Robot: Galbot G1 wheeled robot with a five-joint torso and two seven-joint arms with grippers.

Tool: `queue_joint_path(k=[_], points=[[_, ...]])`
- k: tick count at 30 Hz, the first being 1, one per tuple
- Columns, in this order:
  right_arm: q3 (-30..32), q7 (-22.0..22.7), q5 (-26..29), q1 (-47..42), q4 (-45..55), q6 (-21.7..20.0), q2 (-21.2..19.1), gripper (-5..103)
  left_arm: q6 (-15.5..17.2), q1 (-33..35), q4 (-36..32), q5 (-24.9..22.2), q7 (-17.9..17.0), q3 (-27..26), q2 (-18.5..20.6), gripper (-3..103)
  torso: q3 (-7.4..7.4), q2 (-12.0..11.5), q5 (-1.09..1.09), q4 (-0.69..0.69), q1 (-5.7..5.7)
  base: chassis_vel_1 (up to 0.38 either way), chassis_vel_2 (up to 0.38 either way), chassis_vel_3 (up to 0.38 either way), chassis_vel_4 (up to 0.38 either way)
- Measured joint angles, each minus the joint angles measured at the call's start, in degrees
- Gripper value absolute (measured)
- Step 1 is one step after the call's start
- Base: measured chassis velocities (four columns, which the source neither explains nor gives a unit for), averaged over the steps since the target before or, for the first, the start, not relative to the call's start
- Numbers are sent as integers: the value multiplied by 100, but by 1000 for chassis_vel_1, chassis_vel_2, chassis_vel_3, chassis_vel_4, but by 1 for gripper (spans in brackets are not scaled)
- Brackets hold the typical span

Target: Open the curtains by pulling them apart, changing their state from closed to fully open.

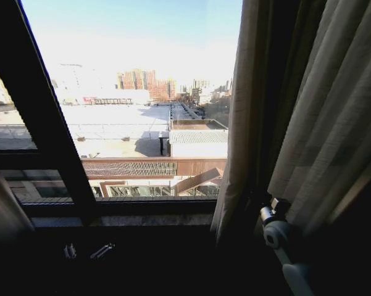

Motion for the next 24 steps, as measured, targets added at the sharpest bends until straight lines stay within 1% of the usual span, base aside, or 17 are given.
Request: queue_joint_path(k=[24], points=[[15,16,-12,-53,50,10,19,0,-30,0,0,4,5,-4,-9,100,0,0,-1,0,1,-351,-359,355,352]])
